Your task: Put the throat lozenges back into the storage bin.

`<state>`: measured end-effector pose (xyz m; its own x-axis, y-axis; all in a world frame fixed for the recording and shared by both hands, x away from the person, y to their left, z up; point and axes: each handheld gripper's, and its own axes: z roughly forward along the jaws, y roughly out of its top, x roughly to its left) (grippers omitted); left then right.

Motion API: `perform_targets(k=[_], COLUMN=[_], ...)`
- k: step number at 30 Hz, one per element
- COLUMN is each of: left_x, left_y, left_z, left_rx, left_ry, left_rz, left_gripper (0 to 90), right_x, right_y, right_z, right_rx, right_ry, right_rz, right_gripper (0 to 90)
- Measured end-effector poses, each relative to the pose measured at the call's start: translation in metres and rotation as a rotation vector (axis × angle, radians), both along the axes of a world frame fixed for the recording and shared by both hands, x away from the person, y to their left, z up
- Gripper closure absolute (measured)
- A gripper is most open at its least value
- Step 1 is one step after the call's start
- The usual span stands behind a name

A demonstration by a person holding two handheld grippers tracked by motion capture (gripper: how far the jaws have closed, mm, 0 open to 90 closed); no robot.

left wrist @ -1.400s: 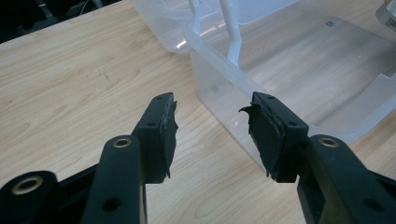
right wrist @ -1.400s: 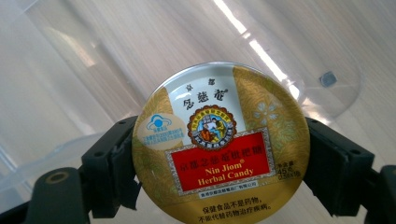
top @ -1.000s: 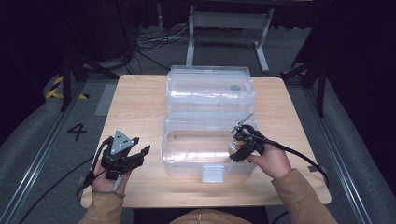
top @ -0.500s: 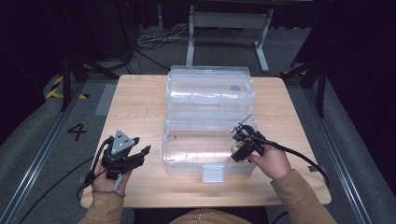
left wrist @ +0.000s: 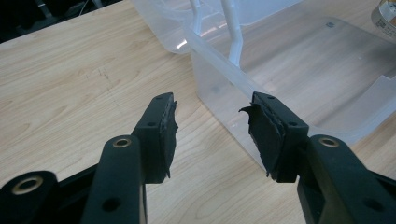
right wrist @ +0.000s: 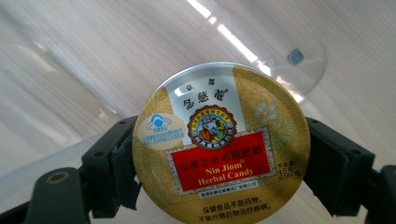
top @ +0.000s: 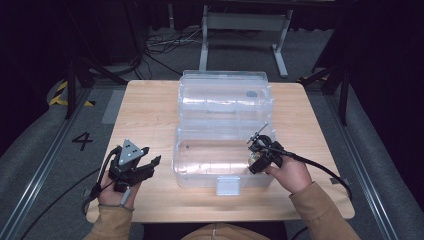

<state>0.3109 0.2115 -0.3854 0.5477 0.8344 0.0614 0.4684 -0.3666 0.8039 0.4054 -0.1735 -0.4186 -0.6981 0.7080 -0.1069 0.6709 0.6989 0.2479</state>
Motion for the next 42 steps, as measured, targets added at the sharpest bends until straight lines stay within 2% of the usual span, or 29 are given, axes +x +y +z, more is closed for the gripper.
perform_targets(k=[25,30,38,42], left_x=[0.0017,0.0031,0.0043,0.0038], left_y=[0.0008,-0.0004,-0.0016,-0.0014], left_z=[-0.0004,-0.0003,-0.0006,-0.0003], left_rx=[0.005,-0.001,0.002,0.001], left_ry=[0.005,0.005,0.004,0.005], left_rz=[-0.002,-0.007,-0.010,-0.010], left_gripper=[50.6,50.6,50.6,50.6], right_x=[-0.0008,-0.0012,-0.0027,-0.0040], right_y=[0.0005,-0.0002,-0.0025,-0.0027], right_z=[-0.0010,-0.0005,0.0061,0.0085], right_rx=[-0.008,0.006,0.045,0.067], right_ry=[-0.014,-0.008,-0.045,-0.013], right_rz=[0.004,0.000,-0.010,0.007], right_gripper=[19.9,19.8,16.8,9.3])
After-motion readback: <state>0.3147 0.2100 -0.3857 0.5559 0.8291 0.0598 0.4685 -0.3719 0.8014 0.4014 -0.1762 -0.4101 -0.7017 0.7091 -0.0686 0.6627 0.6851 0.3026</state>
